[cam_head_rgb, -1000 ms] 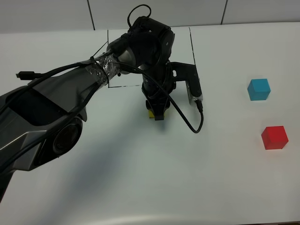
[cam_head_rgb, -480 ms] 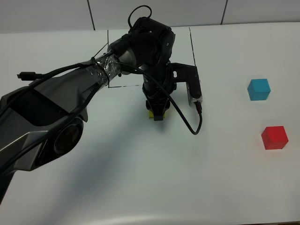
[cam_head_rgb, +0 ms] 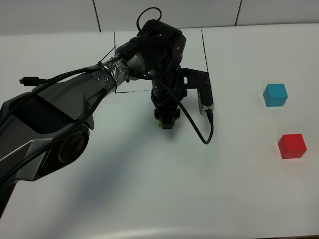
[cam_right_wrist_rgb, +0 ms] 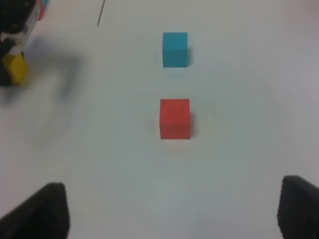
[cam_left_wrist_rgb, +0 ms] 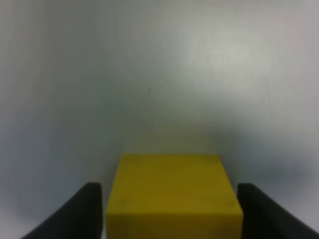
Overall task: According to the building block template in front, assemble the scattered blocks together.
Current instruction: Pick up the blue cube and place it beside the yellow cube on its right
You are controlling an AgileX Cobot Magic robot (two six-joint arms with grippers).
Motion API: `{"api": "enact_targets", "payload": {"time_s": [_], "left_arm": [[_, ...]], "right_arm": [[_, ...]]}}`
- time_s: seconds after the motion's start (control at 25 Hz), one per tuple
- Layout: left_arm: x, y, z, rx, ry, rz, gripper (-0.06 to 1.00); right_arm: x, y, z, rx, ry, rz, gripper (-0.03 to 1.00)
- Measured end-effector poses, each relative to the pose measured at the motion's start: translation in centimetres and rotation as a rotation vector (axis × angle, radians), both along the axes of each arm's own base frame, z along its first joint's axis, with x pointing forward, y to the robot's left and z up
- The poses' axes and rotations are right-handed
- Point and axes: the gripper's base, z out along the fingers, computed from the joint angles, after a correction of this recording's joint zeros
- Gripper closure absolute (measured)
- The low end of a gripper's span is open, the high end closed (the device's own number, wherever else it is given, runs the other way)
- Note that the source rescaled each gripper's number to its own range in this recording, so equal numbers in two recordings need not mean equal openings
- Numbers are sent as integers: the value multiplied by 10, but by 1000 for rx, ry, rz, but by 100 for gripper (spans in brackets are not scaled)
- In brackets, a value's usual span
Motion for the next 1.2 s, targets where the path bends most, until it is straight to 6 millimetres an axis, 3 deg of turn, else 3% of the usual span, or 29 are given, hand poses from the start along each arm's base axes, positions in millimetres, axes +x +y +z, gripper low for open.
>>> {"api": "enact_targets", "payload": {"time_s": [0.2,0.32,0.88,1.2], "left_arm": [[0,0,8,-10,-13,1,24],[0,0,20,-24,-31,19,12],[-6,3,83,-130,-108,251,8],[-1,29,137,-157,-253,486,8]], "right_arm": [[0,0,0,0,0,0,23],[0,0,0,0,0,0,23],[0,0,0,0,0,0,23],[0,0,0,0,0,0,23]]}}
